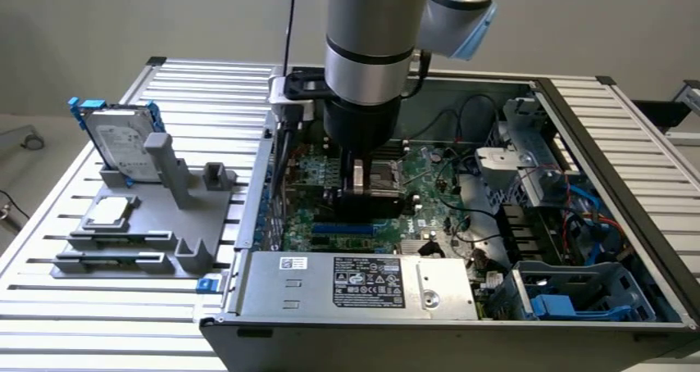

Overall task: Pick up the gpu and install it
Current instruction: 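Insert the gpu into the slot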

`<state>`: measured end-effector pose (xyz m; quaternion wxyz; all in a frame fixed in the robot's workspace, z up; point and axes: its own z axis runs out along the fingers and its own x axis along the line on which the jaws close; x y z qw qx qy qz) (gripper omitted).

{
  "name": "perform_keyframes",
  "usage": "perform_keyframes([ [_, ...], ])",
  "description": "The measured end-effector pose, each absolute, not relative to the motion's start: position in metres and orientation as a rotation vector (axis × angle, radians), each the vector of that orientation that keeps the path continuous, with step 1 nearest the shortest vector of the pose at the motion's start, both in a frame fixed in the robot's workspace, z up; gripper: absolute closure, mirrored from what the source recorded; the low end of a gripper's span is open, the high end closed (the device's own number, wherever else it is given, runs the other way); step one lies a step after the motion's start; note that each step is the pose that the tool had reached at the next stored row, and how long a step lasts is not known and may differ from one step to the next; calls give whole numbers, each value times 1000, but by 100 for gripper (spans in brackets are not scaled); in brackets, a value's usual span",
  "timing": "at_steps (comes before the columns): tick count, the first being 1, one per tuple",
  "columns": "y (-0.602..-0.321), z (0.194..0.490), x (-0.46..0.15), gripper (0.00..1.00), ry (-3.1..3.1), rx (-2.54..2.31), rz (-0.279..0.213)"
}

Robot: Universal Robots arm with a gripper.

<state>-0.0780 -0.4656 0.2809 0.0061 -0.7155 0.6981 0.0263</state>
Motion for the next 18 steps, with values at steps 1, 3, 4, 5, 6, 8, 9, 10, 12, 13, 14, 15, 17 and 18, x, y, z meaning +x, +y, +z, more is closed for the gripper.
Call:
perform_keyframes([
  [1, -466, 280, -78, 74, 2185, -2239, 83],
  [3, -467, 279, -78, 74, 2184, -2239, 83],
  [4, -467, 278, -78, 74, 2184, -2239, 83],
  [5, -468, 277, -78, 74, 2184, -2239, 83],
  [6, -468, 276, -78, 74, 2184, -2239, 83],
  [8, -468, 274, -79, 74, 2184, -2239, 83],
  [9, -469, 273, -79, 74, 2184, -2239, 83],
  [10, -469, 273, -80, 74, 2184, -2239, 83],
  [12, -469, 271, -81, 74, 2184, -2239, 83],
  [13, -469, 271, -81, 74, 2184, -2239, 83],
  [14, -469, 271, -81, 74, 2184, -2239, 83],
  [15, -469, 270, -81, 74, 2184, -2239, 83],
  [17, -469, 269, -81, 74, 2184, -2239, 83],
  [18, -469, 268, -82, 74, 2184, -2239, 83],
])
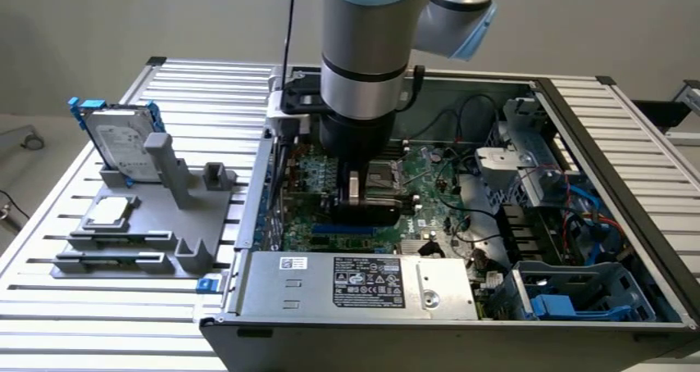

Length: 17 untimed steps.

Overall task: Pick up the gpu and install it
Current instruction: 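Insert the gpu into the slot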

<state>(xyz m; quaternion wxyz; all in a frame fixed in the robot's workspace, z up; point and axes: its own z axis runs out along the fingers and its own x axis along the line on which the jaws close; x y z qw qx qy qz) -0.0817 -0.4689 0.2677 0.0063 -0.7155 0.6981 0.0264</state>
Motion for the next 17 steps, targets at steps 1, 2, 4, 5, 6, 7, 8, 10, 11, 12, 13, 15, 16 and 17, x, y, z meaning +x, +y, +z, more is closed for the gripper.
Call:
perform_keyframes([
  [1, -469, 267, -82, 74, 2184, -2239, 83],
  [2, -469, 266, -82, 74, 2184, -2239, 83],
  [4, -469, 265, -82, 74, 2184, -2239, 83],
  [5, -469, 265, -82, 74, 2184, -2239, 83],
  [6, -469, 264, -82, 74, 2184, -2239, 83],
  [7, -469, 264, -82, 74, 2184, -2239, 83],
  [8, -469, 263, -83, 74, 2184, -2239, 83],
  [10, -469, 263, -83, 74, 2184, -2239, 83],
  [11, -469, 263, -83, 74, 2184, -2239, 83],
  [12, -469, 263, -83, 74, 2184, -2239, 83],
  [13, -469, 262, -83, 74, 2184, -2239, 83],
  [15, -469, 262, -83, 74, 2184, -2239, 83],
  [16, -469, 262, -83, 74, 2184, -2239, 83],
  [17, -469, 261, -83, 74, 2184, -2239, 83],
])
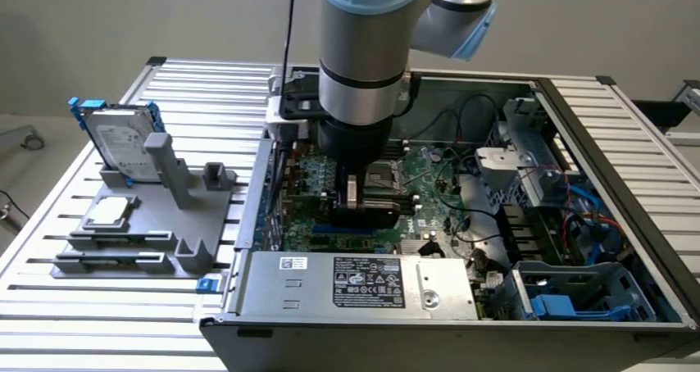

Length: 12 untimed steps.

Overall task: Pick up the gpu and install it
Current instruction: 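Insert the gpu into the slot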

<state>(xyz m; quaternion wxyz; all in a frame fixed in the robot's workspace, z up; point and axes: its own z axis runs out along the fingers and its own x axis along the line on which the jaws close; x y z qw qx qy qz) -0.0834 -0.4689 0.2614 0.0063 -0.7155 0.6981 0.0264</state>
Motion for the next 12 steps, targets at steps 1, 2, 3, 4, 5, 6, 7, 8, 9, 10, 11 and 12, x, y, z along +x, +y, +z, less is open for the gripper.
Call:
perform_keyframes([
  [1, -469, 261, -84, 74, 2184, -2239, 83],
  [2, -469, 261, -84, 74, 2184, -2239, 83],
  [3, -469, 260, -84, 74, 2184, -2239, 83],
  [4, -469, 260, -84, 74, 2184, -2239, 83],
  [5, -469, 260, -84, 74, 2184, -2239, 83],
  [6, -469, 259, -84, 74, 2184, -2239, 83],
  [7, -469, 259, -84, 74, 2184, -2239, 83],
  [8, -469, 259, -84, 74, 2184, -2239, 83],
  [9, -469, 259, -84, 74, 2184, -2239, 83],
  [10, -469, 258, -84, 74, 2184, -2239, 83],
  [11, -469, 258, -84, 74, 2185, -2239, 83],
  [12, -469, 258, -84, 74, 2184, -2239, 83],
])
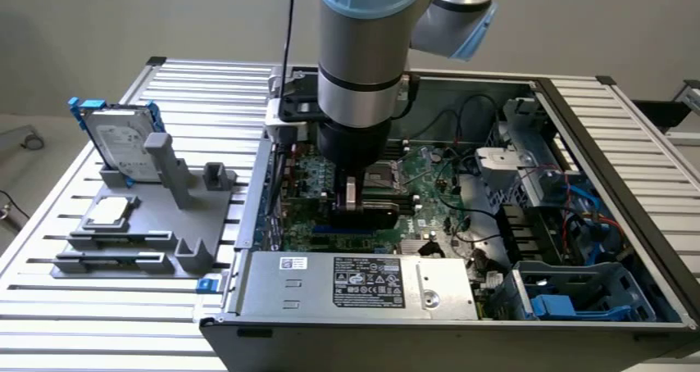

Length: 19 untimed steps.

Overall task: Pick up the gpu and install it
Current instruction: 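Insert the gpu into the slot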

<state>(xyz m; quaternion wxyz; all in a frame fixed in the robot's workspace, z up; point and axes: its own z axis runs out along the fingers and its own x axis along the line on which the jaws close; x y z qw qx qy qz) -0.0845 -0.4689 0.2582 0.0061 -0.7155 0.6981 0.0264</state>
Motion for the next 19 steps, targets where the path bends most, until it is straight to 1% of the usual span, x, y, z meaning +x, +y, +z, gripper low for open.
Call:
perform_keyframes([
  [12, -469, 258, -85, 74, 2188, -2243, 92],
  [19, -468, 258, -83, 74, 2195, -2249, 108],
])
